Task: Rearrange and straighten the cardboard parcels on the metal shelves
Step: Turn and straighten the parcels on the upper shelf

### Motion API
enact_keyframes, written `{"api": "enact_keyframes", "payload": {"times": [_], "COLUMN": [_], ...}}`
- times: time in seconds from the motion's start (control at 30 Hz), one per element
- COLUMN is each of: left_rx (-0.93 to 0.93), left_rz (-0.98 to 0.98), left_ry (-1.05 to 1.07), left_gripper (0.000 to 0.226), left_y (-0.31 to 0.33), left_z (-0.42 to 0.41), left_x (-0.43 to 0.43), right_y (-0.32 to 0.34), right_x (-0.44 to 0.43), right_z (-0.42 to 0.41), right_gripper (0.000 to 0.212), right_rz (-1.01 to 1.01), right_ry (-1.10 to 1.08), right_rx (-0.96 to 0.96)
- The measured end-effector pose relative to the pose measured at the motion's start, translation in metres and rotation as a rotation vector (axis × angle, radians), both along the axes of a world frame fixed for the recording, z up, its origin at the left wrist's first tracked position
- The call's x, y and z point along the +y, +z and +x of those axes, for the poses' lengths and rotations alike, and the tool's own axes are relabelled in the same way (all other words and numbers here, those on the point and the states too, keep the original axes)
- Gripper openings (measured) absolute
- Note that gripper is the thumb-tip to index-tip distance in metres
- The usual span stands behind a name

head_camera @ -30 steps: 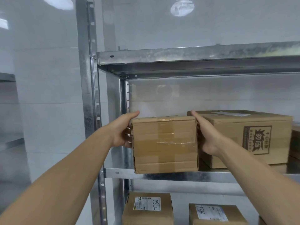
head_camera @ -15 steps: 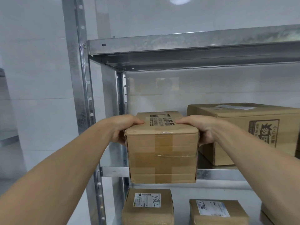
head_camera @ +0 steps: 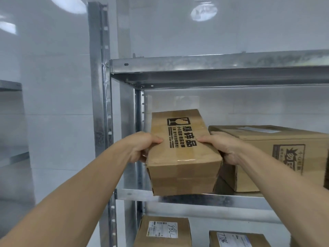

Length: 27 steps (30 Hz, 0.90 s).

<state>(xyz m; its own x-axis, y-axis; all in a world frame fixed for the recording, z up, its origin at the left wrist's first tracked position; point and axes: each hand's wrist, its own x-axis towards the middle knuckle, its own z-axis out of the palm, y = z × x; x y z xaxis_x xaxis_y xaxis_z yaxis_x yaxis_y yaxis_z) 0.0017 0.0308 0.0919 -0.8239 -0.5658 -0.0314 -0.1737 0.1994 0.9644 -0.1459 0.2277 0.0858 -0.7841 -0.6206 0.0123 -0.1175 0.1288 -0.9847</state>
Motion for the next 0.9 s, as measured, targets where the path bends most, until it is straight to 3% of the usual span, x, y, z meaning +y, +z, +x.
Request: {"api": "enact_keyframes", "payload": {"times": [0.1,0.23,0.4,0.47,0.67,0.9], "left_rx": [0.109,0.237,0.244,0.230,0.241,0.239], "left_rz": [0.020,0.011,-0.137,-0.135,0.210,0.336], "left_ry": [-0.001,0.050,0.084,0.087,0.011,-0.025], "left_gripper": [0.015,0.028,0.040,0.040,0.028,0.048], "left_y": [0.003,0.009,-0.004,-0.012,-0.028,-0.036], "left_z": [0.001,0.004,0.008,0.008,0.017,0.018], "left_x": [-0.001,-0.002,-0.007,-0.010,-0.016,-0.021], "right_y": [0.005,0.003,-0.007,-0.008,-0.010,-0.022], "right_x": [0.002,0.000,-0.004,-0.005,-0.002,-0.008], "right_z": [0.006,0.011,0.014,0.011,-0.001,-0.005], "right_gripper": [0.031,0.066,0.036,0.037,0.062,0.070], "right_rz": [-0.091,-0.202,-0.360,-0.390,-0.428,-0.336], "right_ry": [0.033,0.042,0.031,0.034,-0.036,-0.061], "right_rx": [0.050,0.099,-0.032,-0.080,-0.186,-0.192]}}
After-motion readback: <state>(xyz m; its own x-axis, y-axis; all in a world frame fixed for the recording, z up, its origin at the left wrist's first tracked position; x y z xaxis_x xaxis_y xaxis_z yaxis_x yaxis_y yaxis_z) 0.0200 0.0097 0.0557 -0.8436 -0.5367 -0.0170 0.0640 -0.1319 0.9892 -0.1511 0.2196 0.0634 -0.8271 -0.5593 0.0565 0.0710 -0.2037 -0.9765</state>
